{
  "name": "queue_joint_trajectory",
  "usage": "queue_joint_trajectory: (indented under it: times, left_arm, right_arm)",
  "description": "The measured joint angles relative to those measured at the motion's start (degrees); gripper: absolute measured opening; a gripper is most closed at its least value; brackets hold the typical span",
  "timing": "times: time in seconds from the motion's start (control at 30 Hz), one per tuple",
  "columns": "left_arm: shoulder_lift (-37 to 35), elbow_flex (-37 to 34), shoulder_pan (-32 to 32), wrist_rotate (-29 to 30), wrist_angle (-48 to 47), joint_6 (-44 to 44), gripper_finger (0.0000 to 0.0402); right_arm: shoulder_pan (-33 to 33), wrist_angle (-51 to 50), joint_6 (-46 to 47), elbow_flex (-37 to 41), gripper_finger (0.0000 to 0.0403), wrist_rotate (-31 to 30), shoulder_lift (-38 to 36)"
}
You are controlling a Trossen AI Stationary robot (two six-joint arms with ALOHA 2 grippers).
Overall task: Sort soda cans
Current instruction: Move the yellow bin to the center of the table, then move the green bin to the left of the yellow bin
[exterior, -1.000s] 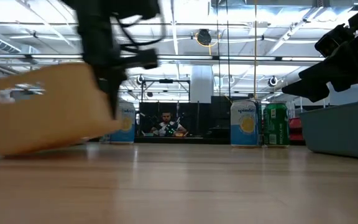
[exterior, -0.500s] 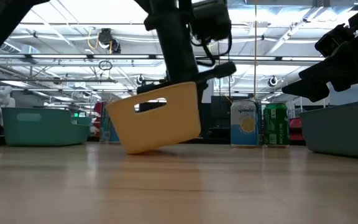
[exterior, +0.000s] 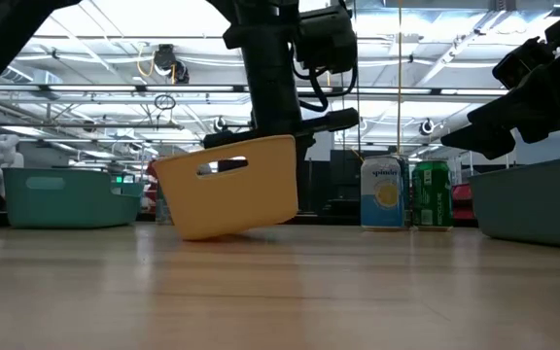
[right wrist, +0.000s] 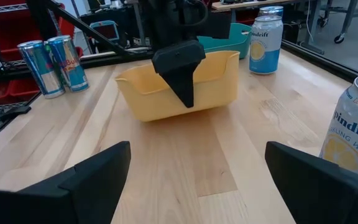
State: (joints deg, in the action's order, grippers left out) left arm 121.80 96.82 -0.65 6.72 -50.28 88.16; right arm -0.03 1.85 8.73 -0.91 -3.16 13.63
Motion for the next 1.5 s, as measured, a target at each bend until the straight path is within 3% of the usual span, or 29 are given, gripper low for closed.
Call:
queue_joint_trajectory:
  times: [0.23,0.57,0.8,0.93,1.07,1.23,1.33,1.5]
  left_arm:
    - [0.00,0.00,-0.23,-0.67,0.08,-1.63,0.0026]
    - [-0.05,0.00,-0.75,-0.67,0.18,-4.57,0.0104]
    - [-4.58,-0.04,-1.11,0.34,0.02,-10.89,0.0123]
    - [-9.07,-0.04,-1.11,4.46,-1.08,-15.18,0.0123]
    - [-14.32,-0.02,-1.25,10.30,-9.57,-17.69,0.0123]
    - [-19.07,-0.40,-1.42,19.59,-31.83,-16.13,0.0123]
    - [-21.66,-4.18,-1.85,22.35,-40.11,-12.18,0.0123]
    - [-30.77,-21.87,-3.29,20.23,-31.41,-15.57,0.0123]
  right_arm:
    - [0.01,-0.01,0.01,0.00,0.0365,0.00,-0.01]
    - [0.02,-0.02,0.02,0.00,0.0365,0.00,-0.02]
    - [0.02,-0.01,0.01,0.00,0.0365,0.00,-0.01]
    - [0.00,0.00,0.00,0.00,0.0365,0.00,-0.01]
    - [0.01,0.00,0.02,0.00,0.0365,0.00,0.00]
    - [0.02,-0.08,0.01,0.00,0.0365,-0.01,-0.02]
    - [0.01,-0.14,0.00,0.00,0.0365,0.02,0.00]
    - [0.01,-0.09,0.00,0.00,0.0365,0.04,-0.01]
